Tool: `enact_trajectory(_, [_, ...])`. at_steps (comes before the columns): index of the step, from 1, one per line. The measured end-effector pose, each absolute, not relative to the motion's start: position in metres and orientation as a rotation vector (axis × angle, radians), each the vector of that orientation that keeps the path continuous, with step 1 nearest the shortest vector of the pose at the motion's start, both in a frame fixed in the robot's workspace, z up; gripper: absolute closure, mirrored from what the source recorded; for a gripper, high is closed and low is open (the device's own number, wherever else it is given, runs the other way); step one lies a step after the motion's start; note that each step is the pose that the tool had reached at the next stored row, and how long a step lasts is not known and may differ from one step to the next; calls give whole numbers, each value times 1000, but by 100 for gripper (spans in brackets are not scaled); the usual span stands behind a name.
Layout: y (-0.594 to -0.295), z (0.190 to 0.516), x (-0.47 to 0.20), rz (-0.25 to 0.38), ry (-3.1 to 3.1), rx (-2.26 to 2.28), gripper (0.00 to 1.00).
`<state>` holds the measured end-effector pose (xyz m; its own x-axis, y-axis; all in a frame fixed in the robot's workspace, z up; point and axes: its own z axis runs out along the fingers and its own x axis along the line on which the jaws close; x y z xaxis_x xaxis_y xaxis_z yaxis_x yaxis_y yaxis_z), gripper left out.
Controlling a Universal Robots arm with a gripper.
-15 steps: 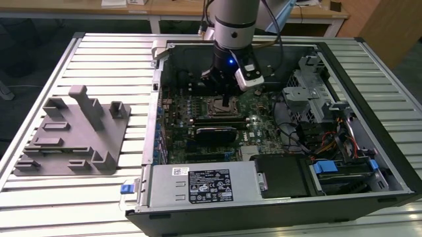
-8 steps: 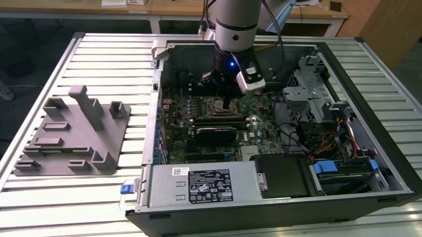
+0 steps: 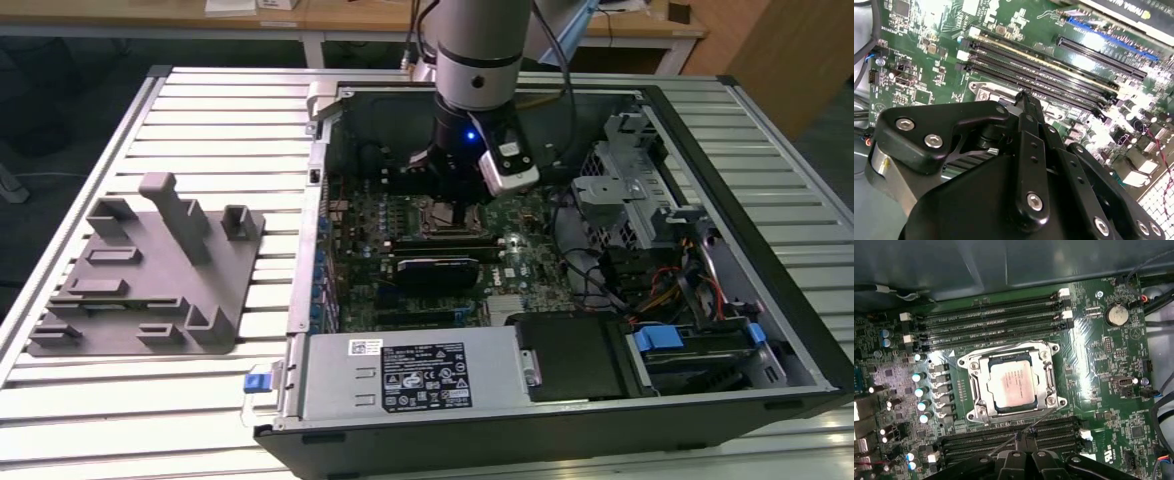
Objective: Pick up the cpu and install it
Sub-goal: 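Install the second cpu locking lever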
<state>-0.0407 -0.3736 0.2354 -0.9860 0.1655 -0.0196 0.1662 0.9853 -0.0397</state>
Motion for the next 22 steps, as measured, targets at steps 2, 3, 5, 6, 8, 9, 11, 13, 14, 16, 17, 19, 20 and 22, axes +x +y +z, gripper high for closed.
enact_trajectory(2, [-376, 235, -41, -63, 3114, 260, 89])
enact_trajectory(3, [-377, 234, -42, -61, 3114, 260, 89])
enact_trajectory(5, [-378, 234, -43, -53, 3115, 258, 89])
enact_trajectory(6, [-378, 233, -43, -46, 3116, 254, 89])
enact_trajectory(8, [-379, 232, -44, -27, 3118, 239, 89])
enact_trajectory(9, [-379, 232, -44, -18, 3119, 229, 89])
enact_trajectory(11, [-379, 231, -45, -2, 3121, 205, 89])
enact_trajectory(13, [-379, 230, -45, 7, 3123, 180, 89])
enact_trajectory(14, [-379, 229, -46, 10, 3124, 167, 89])
enact_trajectory(16, [-379, 228, -47, 12, 3125, 148, 89])
enact_trajectory(17, [-380, 227, -48, 13, 3126, 139, 89])
enact_trajectory(19, [-380, 226, -50, 14, 3126, 123, 89])
enact_trajectory(20, [-381, 226, -51, 14, 3127, 115, 89])
enact_trajectory(22, [-381, 224, -52, 15, 3127, 101, 89])
